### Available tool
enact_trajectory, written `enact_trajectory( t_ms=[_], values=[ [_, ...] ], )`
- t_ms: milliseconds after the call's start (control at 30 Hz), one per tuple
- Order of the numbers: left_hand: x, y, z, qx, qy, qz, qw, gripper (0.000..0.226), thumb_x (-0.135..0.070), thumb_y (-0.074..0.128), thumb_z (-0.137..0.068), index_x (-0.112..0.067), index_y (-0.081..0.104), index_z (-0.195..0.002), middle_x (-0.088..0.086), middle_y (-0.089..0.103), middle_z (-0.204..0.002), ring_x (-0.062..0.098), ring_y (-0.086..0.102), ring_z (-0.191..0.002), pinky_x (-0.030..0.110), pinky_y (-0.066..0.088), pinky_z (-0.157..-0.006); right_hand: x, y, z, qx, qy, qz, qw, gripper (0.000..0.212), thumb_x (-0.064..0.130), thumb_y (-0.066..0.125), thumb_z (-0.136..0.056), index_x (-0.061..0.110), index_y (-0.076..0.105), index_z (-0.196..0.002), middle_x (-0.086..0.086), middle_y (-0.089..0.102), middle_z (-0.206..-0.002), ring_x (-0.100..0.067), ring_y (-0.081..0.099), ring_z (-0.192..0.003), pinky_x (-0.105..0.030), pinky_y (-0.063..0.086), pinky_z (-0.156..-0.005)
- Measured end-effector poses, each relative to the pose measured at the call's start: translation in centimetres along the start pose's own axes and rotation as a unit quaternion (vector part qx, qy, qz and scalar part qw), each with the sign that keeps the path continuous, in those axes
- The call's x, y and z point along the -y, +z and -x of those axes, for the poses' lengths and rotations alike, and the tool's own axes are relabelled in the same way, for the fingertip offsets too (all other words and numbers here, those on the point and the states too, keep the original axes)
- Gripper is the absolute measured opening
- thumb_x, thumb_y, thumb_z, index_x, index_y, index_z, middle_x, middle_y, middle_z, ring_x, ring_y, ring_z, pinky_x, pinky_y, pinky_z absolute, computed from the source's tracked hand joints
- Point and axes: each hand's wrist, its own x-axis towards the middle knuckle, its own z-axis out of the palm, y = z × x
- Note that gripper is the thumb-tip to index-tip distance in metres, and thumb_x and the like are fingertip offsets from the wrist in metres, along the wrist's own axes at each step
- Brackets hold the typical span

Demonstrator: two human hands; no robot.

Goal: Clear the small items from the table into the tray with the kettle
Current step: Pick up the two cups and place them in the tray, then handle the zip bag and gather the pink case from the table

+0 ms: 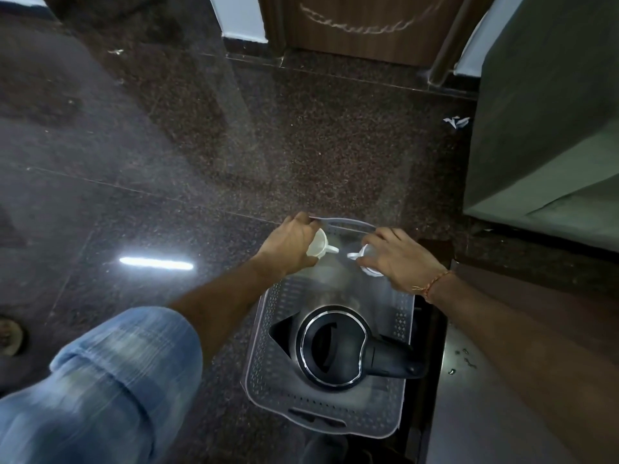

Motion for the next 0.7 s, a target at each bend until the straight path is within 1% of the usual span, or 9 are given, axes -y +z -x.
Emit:
enact_trajectory(
  t_ms=[133,233,333,400,500,567,633,700],
  values=[
    [-0.3,0.1,0.3,-0.002,-0.011,0.001,1.0,0.06,-0.028,0.08,-0.072,-0.014,0.052,-0.123,0.011,0.04,-0.121,0.032,0.055,-0.106,0.046,0.051,-0.092,0.0,0.4,-0.3,0.003,-0.005,0.002,1.0,0.075,0.003,0.062,-0.073,0.036,0.046,-0.138,-0.011,0.048,-0.131,-0.034,0.045,-0.117,-0.043,0.042,-0.091],
    [-0.9,0.0,0.5,0.005,-0.009,-0.02,1.0,0.067,-0.029,0.081,-0.073,-0.016,0.048,-0.129,0.011,0.042,-0.123,0.033,0.052,-0.109,0.047,0.052,-0.09,0.2,0.5,-0.1,0.009,-0.002,-0.002,1.0,0.076,0.003,0.061,-0.076,0.039,0.039,-0.14,-0.009,0.042,-0.136,-0.033,0.041,-0.121,-0.042,0.04,-0.094],
    [-1.5,-0.6,0.8,0.008,-0.004,-0.071,0.997,0.077,-0.038,0.08,-0.073,-0.019,0.04,-0.137,0.009,0.044,-0.126,0.03,0.05,-0.115,0.046,0.054,-0.086,0.5,-0.1,0.3,0.011,0.001,-0.01,1.0,0.08,0.004,0.065,-0.076,0.04,0.036,-0.141,-0.008,0.034,-0.144,-0.031,0.036,-0.127,-0.042,0.038,-0.1],
    [-1.9,-1.4,1.1,0.004,-0.001,-0.098,0.995,0.08,-0.045,0.079,-0.072,-0.021,0.04,-0.138,0.006,0.046,-0.127,0.027,0.049,-0.117,0.045,0.053,-0.082,0.6,-0.8,0.7,0.014,-0.001,-0.014,1.0,0.082,0.007,0.067,-0.077,0.041,0.034,-0.144,-0.008,0.03,-0.148,-0.032,0.032,-0.132,-0.042,0.035,-0.103],
    [-2.8,-3.3,1.4,0.003,0.009,-0.11,0.994,0.082,-0.053,0.077,-0.07,-0.021,0.04,-0.136,0.004,0.046,-0.128,0.026,0.048,-0.117,0.044,0.051,-0.08,0.3,-2.5,1.5,0.014,0.009,-0.012,1.0,0.082,0.012,0.068,-0.079,0.043,0.032,-0.146,-0.008,0.027,-0.15,-0.032,0.028,-0.135,-0.042,0.033,-0.107],
    [-3.6,-5.0,1.7,-0.008,0.02,-0.123,0.992,0.08,-0.054,0.076,-0.071,-0.02,0.041,-0.134,0.004,0.046,-0.127,0.026,0.048,-0.116,0.044,0.051,-0.079,0.1,-4.1,2.2,0.003,0.024,-0.013,1.0,0.075,0.018,0.066,-0.081,0.044,0.035,-0.145,-0.007,0.027,-0.15,-0.031,0.028,-0.135,-0.042,0.033,-0.107],
    [-4.6,-6.9,1.9,-0.023,0.027,-0.13,0.991,0.078,-0.056,0.075,-0.071,-0.02,0.041,-0.132,0.004,0.047,-0.126,0.026,0.048,-0.115,0.044,0.051,-0.078,0.0,-5.9,3.0,-0.016,0.04,-0.023,0.999,0.064,0.021,0.064,-0.081,0.039,0.044,-0.14,-0.007,0.03,-0.148,-0.031,0.03,-0.133,-0.042,0.034,-0.107],
    [-5.6,-9.0,2.3,-0.039,0.034,-0.132,0.99,0.077,-0.056,0.073,-0.072,-0.02,0.042,-0.132,0.005,0.046,-0.126,0.027,0.047,-0.116,0.045,0.051,-0.079,-0.3,-7.9,4.1,-0.031,0.061,-0.034,0.997,0.061,0.022,0.065,-0.08,0.034,0.047,-0.137,-0.007,0.031,-0.148,-0.03,0.03,-0.134,-0.042,0.034,-0.107]
  ],
)
